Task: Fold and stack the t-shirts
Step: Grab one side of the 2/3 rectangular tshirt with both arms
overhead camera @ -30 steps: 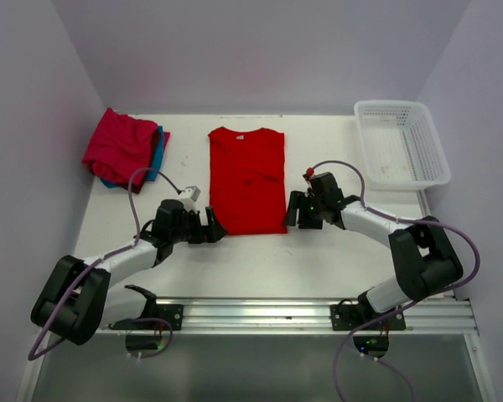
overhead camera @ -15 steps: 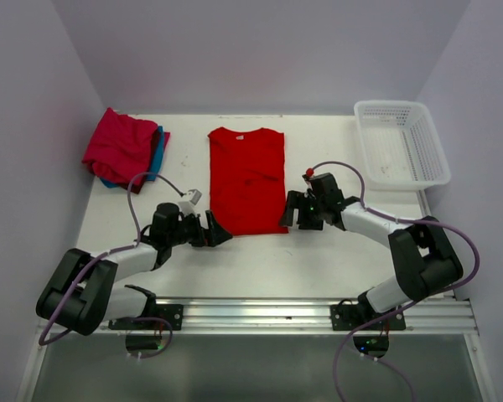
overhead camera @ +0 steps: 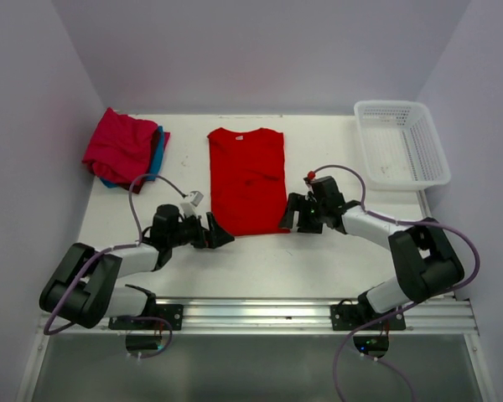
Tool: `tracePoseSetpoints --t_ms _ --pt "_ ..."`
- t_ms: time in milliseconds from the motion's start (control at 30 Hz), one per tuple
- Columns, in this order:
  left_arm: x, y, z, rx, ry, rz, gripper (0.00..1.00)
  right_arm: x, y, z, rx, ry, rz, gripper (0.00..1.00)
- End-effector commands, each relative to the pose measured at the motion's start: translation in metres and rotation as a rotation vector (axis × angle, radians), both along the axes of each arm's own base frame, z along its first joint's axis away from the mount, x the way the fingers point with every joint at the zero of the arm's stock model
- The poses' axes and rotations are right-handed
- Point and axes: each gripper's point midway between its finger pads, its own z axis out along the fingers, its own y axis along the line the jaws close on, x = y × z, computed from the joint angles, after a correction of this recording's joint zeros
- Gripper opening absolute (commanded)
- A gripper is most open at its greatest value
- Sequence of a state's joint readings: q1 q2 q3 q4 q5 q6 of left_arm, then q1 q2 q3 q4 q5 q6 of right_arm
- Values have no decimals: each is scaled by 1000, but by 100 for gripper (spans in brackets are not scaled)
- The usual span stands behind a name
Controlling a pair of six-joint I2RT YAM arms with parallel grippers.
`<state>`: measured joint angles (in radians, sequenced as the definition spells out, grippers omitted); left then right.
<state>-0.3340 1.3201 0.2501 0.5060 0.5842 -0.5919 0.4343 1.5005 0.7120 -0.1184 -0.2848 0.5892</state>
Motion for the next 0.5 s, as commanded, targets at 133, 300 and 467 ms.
tracePoseSetpoints --t_ms 133,300,467 --pt "-8 34 -40 186 165 159 100 0 12 19 89 -52 6 79" --pt "2 57 -8 256 103 290 100 1 13 15 90 -46 6 79" --pt "3 75 -10 355 119 346 100 6 17 13 103 -39 9 78"
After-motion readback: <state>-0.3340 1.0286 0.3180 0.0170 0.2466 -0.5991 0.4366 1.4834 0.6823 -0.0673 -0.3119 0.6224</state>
